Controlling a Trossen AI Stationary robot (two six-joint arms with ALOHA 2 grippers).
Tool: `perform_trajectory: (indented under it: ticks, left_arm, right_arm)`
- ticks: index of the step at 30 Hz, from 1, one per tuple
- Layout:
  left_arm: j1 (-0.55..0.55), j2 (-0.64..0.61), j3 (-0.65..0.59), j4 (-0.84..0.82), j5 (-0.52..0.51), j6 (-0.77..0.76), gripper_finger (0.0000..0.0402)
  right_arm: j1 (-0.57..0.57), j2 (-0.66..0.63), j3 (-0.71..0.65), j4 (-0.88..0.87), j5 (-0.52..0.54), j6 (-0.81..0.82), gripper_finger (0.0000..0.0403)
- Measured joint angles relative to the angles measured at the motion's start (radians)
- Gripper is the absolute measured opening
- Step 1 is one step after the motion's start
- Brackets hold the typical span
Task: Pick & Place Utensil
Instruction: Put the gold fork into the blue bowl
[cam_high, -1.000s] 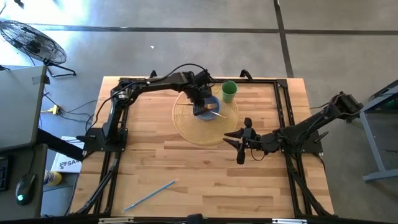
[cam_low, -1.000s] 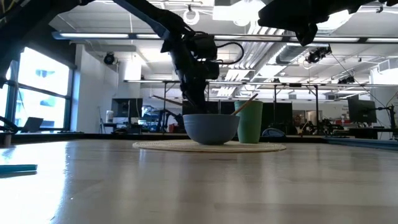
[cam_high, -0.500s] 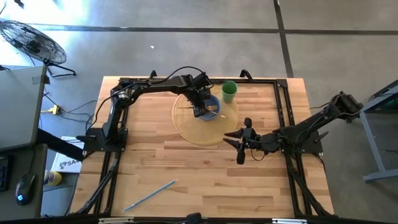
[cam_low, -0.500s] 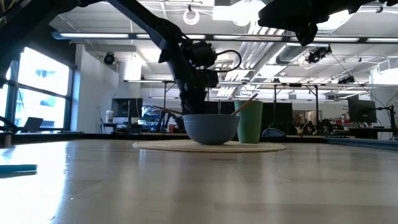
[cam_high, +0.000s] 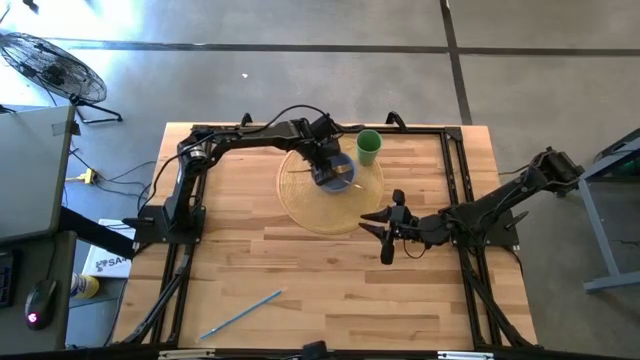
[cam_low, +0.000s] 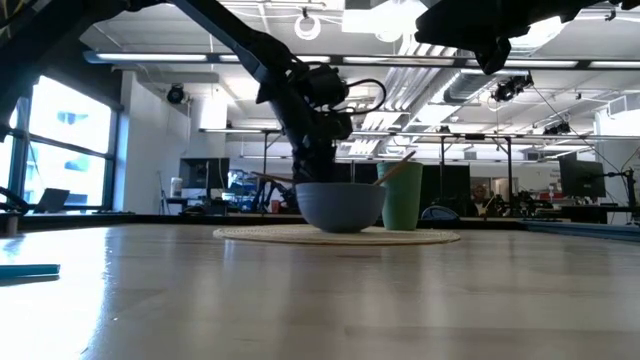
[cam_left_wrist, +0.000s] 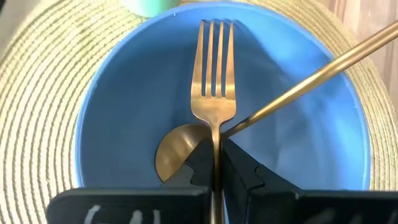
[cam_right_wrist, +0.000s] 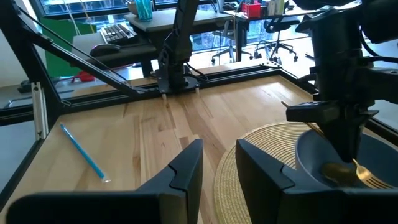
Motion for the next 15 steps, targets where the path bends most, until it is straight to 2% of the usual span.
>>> perform_trajectory:
  ticks: [15]
  left_arm:
    - [-0.006, 0.000, 0.000, 0.001, -0.008, -0.016, 0.0008]
  right_arm:
    - [0.000, 0.000, 0.000, 0.000, -0.001, 0.000, 0.0090]
